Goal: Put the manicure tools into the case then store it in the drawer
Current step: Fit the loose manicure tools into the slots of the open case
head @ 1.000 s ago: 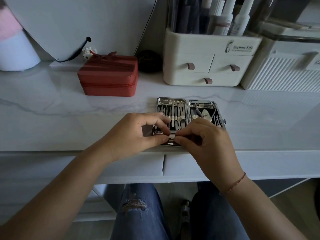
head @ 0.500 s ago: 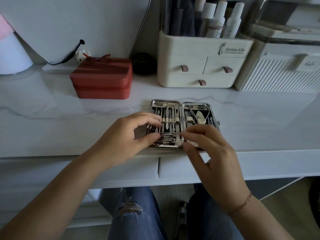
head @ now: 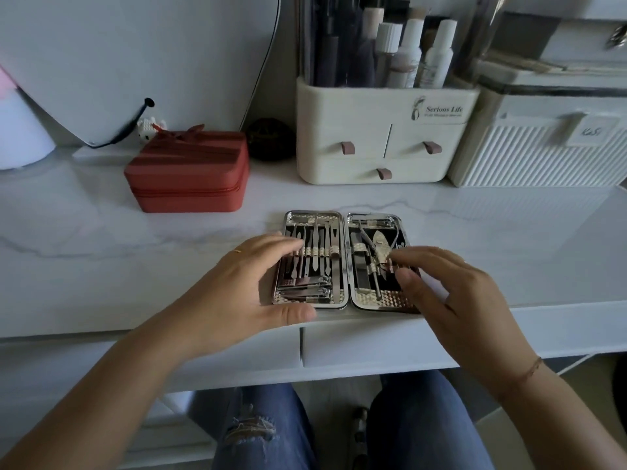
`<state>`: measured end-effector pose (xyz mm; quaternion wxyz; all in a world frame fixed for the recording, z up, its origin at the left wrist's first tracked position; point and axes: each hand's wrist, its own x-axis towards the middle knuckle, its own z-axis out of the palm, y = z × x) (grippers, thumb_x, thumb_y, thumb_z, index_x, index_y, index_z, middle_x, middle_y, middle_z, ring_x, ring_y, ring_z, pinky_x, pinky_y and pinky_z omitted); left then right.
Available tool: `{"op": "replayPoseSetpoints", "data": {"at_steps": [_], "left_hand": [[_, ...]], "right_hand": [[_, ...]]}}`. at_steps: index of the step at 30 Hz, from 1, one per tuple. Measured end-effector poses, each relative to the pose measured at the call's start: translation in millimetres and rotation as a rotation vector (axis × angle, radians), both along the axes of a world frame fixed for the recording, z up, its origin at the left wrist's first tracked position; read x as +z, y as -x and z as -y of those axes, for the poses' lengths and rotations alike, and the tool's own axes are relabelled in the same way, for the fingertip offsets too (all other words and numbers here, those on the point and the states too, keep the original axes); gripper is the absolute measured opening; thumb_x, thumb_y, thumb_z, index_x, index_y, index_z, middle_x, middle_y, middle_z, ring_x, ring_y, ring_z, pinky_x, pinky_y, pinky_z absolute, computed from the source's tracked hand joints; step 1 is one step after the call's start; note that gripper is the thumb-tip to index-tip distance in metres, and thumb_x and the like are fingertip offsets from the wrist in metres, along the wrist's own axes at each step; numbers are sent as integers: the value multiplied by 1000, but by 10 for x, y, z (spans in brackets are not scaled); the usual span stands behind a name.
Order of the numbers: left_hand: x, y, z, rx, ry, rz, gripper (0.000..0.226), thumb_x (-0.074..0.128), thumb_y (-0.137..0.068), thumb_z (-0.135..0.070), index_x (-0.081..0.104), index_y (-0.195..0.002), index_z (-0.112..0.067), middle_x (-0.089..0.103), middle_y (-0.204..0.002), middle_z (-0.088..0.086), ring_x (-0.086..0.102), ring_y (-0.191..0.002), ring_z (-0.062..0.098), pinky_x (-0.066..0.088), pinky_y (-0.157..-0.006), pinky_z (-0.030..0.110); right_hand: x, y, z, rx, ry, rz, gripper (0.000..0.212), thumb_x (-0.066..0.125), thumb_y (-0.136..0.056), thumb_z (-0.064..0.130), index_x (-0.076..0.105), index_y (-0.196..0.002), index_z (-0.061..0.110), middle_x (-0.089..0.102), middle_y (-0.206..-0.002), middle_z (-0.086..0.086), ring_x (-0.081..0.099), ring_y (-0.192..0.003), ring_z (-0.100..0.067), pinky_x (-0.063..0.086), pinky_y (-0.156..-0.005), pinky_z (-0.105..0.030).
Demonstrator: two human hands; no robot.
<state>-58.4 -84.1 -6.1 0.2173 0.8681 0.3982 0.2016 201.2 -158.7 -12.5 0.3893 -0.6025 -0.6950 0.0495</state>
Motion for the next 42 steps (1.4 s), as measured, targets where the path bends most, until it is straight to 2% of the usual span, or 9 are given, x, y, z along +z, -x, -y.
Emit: {"op": "replayPoseSetpoints", "data": {"at_steps": [4, 11, 15, 20, 23, 26, 29, 38, 42], "left_hand": [[79, -163, -183, -59, 23, -6, 77, 37, -73, -77, 30, -139, -38, 11, -154, -24, 3, -140, -10, 6, -112, 17], [39, -289, -533, -78, 156, 53, 55, 40, -79, -71, 45, -117, -31, 35, -148, -15, 26, -135, -8, 26, -113, 28], [65, -301, -566, -81, 317, 196, 37, 48, -87, -52, 50, -111, -25, 47, -137, -19, 37, -126, -13, 32, -111, 33], [79, -298, -564, -73, 325, 218, 39, 50, -88, -53, 52, -113, -24, 51, -129, -23, 44, -122, -7, 36, -104, 28], [85, -284, -568, -69, 354, 230, 39, 50, -88, -51, 53, -118, -27, 51, -132, -21, 44, -125, -3, 33, -109, 28], [72, -275, -574, -45, 309, 196, 47, 47, -88, -53, 47, -131, -34, 36, -146, -19, 29, -134, -8, 23, -114, 21], [48, -294, -562, -58, 106, 17, 54, 38, -89, -58, 40, -138, -35, 19, -153, -21, 13, -139, -10, 11, -113, 17], [-12, -24, -418, -36, -26, -55, 68, 28, -82, -70, 32, -142, -38, 22, -151, -25, 10, -137, -15, 10, -116, 20], [-25, 100, -293, -27, -45, -87, 65, 27, -79, -73, 30, -138, -47, 15, -146, -37, 7, -135, -18, 4, -108, 6]], "right_hand": [[37, -43, -155, -20, 20, -18, 48, 34, -88, 54, 63, -116, 28, 58, -123, 16, 50, -115, 0, 34, -92, -5], [-83, -118, -181, -38, 80, 69, 52, 29, -87, 57, 59, -121, 32, 51, -132, 22, 50, -118, 0, 37, -89, -13], [-96, -115, -184, -41, 69, 48, 50, 31, -87, 55, 60, -120, 31, 53, -132, 21, 51, -117, 0, 37, -89, -12], [-110, -125, -183, -40, 60, 63, 50, 32, -87, 53, 61, -120, 29, 53, -132, 20, 53, -117, -2, 38, -87, -13], [-109, -128, -182, -39, 59, 54, 49, 33, -87, 52, 61, -119, 29, 54, -131, 20, 53, -115, -2, 36, -86, -11], [-107, -129, -184, -39, 58, 55, 47, 33, -88, 51, 61, -119, 29, 53, -131, 20, 53, -116, -2, 36, -87, -11], [-107, -121, -179, -43, 57, 56, 47, 33, -87, 51, 61, -119, 30, 53, -131, 20, 53, -116, -1, 39, -88, -14], [11, -321, -43, 52, 87, -125, 28, 49, -87, 29, 68, -108, 28, 60, -118, 23, 56, -109, 6, 41, -90, -8], [-41, -368, 132, 81, 126, -47, 34, 46, -88, 44, 65, -114, 35, 54, -128, 23, 52, -116, 5, 43, -90, -13]]}}
